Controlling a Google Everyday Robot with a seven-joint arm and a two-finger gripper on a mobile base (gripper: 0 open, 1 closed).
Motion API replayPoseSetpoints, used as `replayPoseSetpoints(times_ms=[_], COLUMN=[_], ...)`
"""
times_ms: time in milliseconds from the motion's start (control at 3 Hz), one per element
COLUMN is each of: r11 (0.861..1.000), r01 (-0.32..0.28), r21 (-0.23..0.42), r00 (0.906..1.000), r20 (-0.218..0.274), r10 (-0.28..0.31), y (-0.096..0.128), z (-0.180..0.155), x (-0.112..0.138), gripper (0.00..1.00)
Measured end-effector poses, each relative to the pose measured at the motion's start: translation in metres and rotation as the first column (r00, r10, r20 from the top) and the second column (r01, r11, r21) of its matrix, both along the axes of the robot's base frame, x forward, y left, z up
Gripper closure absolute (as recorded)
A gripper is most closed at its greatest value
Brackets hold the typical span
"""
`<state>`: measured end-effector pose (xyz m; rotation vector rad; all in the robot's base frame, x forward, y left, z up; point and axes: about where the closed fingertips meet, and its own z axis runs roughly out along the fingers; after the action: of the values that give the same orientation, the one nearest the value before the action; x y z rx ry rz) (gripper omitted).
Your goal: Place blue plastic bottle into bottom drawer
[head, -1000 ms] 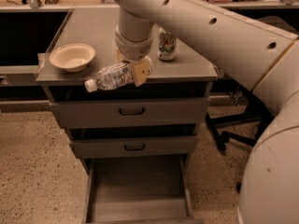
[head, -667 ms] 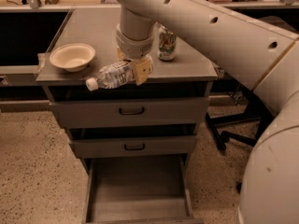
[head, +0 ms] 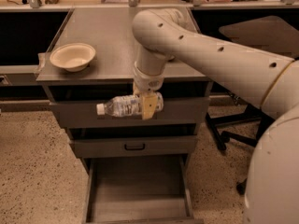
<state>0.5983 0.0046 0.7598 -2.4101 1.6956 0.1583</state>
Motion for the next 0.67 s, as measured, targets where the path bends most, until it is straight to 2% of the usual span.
replayPoseSetpoints(times_ms=[333, 667], r11=[0.993, 0.993], r01=[0.114, 0.118], r21=[0.016, 0.011], r00=[0.9921, 0.9913], r20=[-0.055, -0.061], r10=[-0.113, -0.117], y=[-0.0105, -0.0111], z=[-0.0458, -0.0518], x=[-0.0255, -0.0282], gripper=[1.0, 1.0])
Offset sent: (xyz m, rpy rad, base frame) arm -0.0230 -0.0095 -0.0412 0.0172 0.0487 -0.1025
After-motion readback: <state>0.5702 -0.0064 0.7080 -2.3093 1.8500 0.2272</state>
